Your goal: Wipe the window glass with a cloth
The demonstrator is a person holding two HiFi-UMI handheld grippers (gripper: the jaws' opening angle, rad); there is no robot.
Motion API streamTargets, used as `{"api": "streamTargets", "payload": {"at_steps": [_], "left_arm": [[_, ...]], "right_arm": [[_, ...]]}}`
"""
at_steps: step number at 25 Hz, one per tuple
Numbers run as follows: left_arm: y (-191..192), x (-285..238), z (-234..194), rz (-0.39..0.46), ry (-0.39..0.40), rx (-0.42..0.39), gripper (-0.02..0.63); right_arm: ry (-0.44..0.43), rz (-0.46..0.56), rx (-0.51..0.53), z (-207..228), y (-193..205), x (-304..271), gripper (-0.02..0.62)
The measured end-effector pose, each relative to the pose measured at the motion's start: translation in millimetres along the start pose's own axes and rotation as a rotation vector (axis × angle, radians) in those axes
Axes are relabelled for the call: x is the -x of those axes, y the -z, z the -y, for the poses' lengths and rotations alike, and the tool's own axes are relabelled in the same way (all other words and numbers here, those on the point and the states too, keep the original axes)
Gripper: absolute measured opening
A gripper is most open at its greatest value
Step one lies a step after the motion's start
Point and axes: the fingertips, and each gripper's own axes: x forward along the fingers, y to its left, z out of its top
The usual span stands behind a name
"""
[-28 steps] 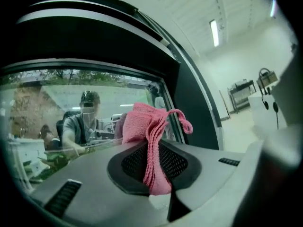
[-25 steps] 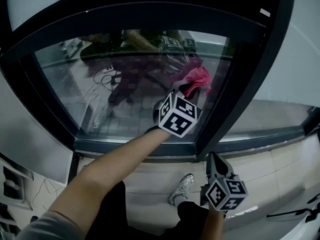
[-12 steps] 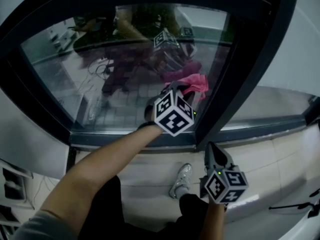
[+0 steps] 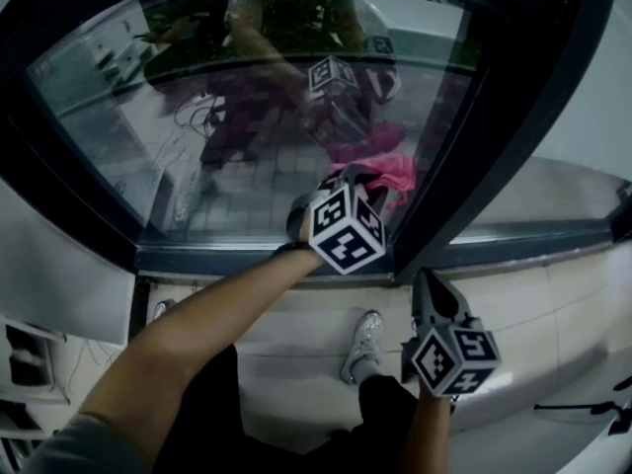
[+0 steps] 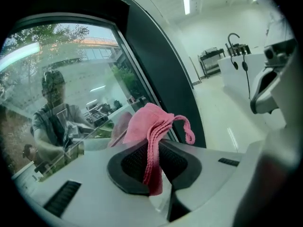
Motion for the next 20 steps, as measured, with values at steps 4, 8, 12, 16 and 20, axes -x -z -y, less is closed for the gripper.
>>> {"api": "streamTargets", "payload": {"at_steps": [4,8,12,16,20], "left_arm": [[23.6,-12.1,15.4,-0.041,0.033,-0.012,0.043],[50.1,-24.7,31.7,-0.086,0.067,-0.025,0.043],[84.0,-37.2,50.1,-0.147,0.102,0.011,0.043],[113.9,-48.2,66.2,-0.194,0.128,0.021,0.044],[138.0,-54.4,78.1,-0.231,0.151,0.036,0.044]], "right_arm": [[0.001,-0.013,-0.011,4.3,8.5,-10.6,0.0],[0.004,-0.048,-0.002,8.6,17.8,-21.1,0.0],[0.001,-0.066,-0.009,17.0,30.3,-33.9,0.0],[-0.004,-0.094,-0.02,19.7,39.2,-47.3,0.0],[-0.01,-0.096,-0.033,18.1,37.7,-62.4,0.0]]}}
